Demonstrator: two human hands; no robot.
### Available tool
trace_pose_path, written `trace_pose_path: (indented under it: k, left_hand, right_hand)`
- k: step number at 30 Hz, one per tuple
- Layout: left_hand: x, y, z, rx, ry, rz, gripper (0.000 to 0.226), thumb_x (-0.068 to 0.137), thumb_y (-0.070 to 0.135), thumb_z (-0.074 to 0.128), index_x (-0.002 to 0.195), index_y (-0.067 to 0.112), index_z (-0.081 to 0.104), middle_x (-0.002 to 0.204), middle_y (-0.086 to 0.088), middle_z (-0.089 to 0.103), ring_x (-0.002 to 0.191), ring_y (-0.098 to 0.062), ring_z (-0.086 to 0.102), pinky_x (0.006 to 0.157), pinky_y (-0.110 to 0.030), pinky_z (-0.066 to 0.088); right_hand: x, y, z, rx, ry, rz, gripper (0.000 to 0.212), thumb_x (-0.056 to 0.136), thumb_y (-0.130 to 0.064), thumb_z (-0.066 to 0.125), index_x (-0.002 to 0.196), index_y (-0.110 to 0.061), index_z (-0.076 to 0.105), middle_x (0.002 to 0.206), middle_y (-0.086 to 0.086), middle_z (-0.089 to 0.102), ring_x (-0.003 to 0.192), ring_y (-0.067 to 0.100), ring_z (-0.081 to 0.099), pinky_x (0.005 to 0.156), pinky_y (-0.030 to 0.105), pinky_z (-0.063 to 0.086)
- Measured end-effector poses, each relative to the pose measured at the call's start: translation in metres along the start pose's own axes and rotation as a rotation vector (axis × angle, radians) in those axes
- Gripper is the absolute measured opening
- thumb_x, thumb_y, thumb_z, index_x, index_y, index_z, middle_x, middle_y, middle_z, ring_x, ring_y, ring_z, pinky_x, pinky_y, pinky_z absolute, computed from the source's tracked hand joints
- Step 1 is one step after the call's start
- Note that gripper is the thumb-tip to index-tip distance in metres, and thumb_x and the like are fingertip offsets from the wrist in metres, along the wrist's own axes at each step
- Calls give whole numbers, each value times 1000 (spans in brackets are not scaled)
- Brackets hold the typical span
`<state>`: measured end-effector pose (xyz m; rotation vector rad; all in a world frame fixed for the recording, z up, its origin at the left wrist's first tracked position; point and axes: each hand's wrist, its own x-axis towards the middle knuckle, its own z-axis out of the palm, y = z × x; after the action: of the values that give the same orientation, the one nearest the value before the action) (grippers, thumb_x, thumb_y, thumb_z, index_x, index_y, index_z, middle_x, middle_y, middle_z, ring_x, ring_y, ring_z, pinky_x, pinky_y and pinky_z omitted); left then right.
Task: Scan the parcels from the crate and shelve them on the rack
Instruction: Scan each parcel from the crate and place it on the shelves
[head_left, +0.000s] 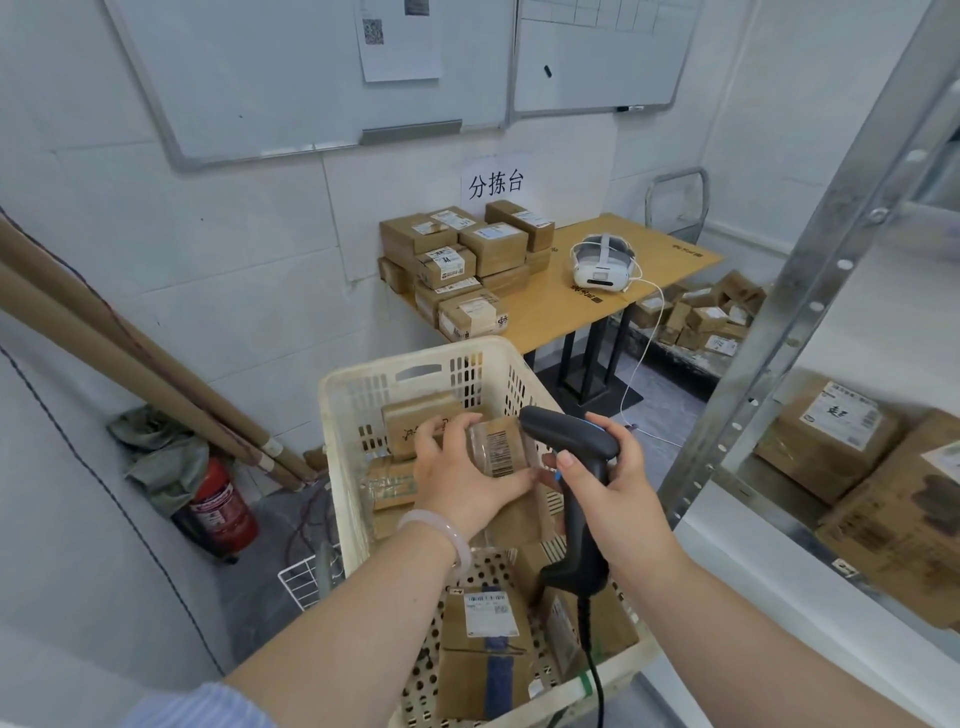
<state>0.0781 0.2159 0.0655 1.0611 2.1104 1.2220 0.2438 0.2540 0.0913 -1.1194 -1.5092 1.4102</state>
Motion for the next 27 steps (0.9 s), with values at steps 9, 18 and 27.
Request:
trace_pose_path:
  k: [9,18,27]
  left_hand:
    - [4,-6,-16,-137,-79,13,72,69,40,85,124,50,40,141,12,21,123,-14,35,97,-33,37]
    - [-5,-2,-14,-175,-251,57,67,100,39,51,155,48,14,161,11,16,147,-18,20,119,-51,26]
    - [-12,-1,-4,-129,-289,30,102,92,42,67,154,45,-13,164,6,18,148,-17,23,118,-43,25]
  right_hand:
    - [3,-2,0,-32,69,32,43,93,-31,66,121,-51,41,109,-13,63,76,3,69,54,16,51]
    - [-4,-5,6,11,83,8,42,92,-31,67,122,-51,45,104,-17,62,70,-4,67,47,12,48]
    - [-18,-11,10,-89,38,-100,46,93,-28,67,126,-47,42,115,-22,58,94,-7,61,72,7,47]
